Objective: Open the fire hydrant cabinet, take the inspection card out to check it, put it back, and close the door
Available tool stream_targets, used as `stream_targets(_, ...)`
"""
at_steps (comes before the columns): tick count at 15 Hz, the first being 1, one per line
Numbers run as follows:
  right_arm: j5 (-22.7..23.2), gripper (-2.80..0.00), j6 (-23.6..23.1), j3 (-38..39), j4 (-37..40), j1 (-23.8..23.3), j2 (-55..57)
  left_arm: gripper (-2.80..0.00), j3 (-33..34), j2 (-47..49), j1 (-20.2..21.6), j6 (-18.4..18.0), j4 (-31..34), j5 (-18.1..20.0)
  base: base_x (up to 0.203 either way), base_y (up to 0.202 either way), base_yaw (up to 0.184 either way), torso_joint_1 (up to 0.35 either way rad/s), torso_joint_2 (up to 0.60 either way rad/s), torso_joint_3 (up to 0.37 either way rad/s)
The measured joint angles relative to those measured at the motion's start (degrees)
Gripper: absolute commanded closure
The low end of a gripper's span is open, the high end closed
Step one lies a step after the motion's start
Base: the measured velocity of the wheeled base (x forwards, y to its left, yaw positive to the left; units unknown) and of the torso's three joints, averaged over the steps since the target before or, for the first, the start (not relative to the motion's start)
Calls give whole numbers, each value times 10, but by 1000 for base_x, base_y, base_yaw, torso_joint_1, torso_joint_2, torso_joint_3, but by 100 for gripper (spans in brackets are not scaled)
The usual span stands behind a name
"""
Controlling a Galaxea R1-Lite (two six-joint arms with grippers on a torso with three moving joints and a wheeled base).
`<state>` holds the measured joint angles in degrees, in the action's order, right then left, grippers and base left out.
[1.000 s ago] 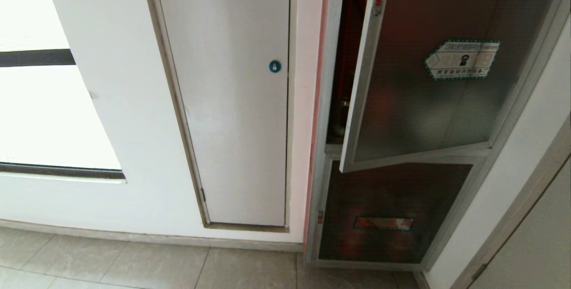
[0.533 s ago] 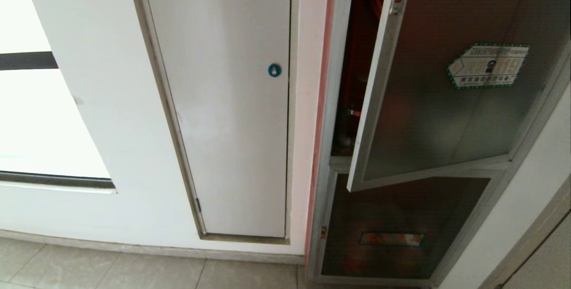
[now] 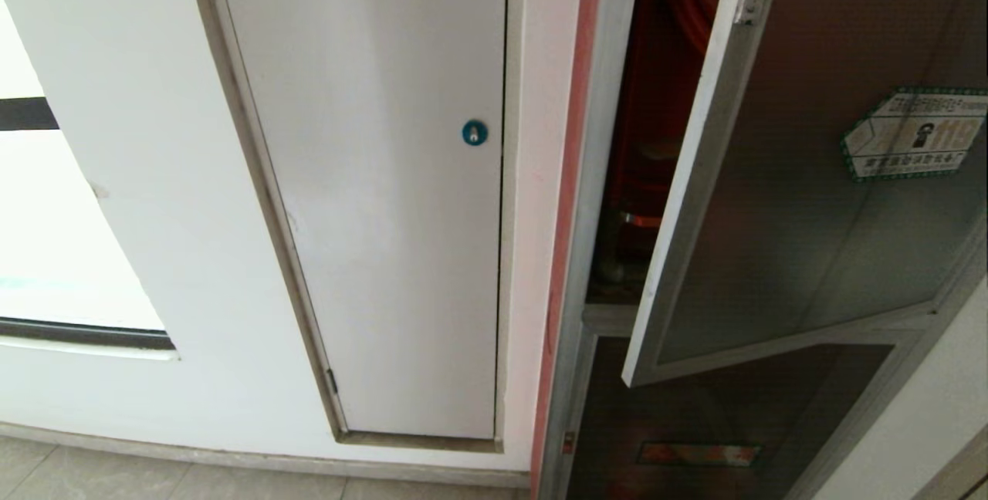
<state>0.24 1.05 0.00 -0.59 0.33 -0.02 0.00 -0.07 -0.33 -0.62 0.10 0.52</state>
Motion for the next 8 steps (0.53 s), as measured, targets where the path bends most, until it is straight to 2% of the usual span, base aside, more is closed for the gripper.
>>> stream_targets(8,0,0,0,0,0,0,0,0,0,0,0,0,0,0,197,0,1,3,2,2)
